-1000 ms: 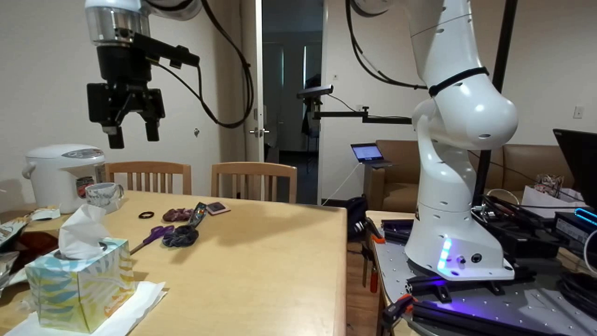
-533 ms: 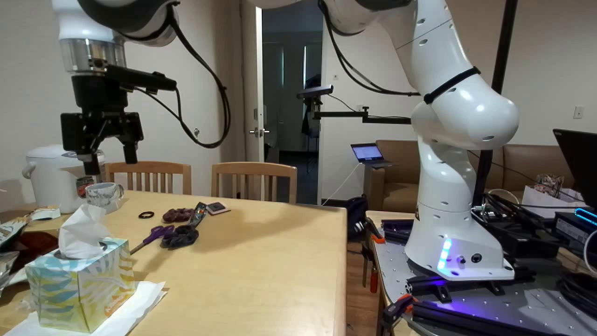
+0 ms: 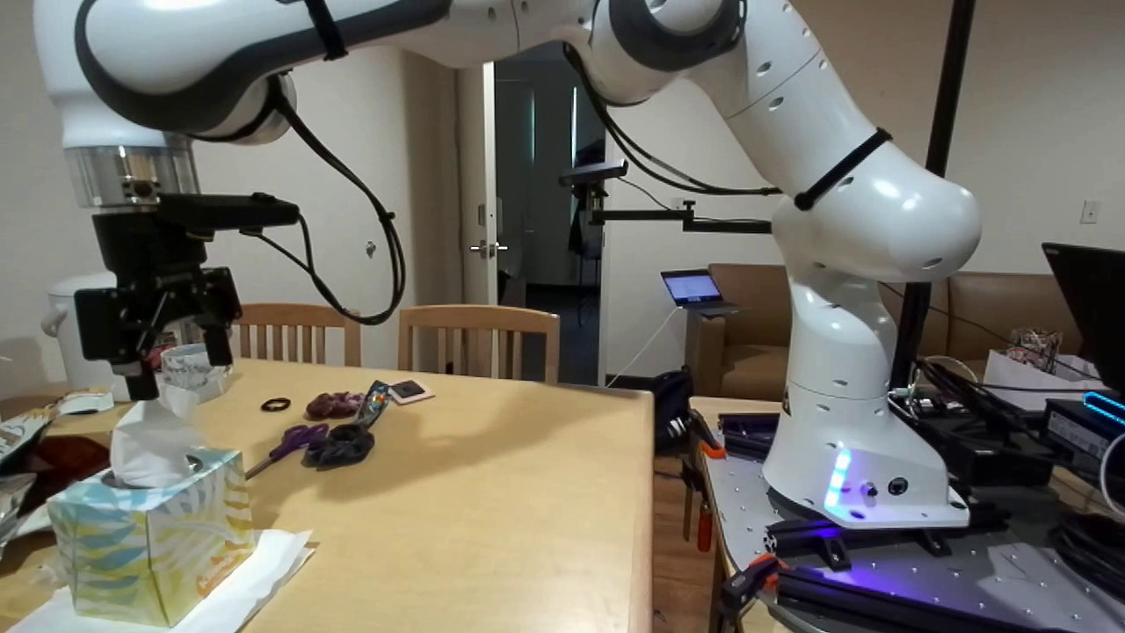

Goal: Take a tissue out of the box and use it to wipe the table

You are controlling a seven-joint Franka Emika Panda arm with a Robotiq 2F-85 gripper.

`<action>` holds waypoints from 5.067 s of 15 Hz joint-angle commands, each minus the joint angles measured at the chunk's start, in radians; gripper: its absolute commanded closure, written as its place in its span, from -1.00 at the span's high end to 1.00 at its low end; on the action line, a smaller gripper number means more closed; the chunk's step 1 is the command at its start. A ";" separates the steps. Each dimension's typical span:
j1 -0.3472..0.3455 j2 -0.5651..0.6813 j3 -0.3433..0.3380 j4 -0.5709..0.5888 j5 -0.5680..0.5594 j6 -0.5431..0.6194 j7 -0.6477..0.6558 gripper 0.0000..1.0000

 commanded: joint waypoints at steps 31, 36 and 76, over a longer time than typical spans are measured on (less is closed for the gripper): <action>0.015 0.218 -0.014 0.349 0.005 -0.183 -0.061 -1.00; 0.013 0.203 -0.017 0.338 0.005 -0.178 -0.053 -1.00; -0.095 -0.525 -0.108 -0.705 0.049 0.043 0.194 -1.00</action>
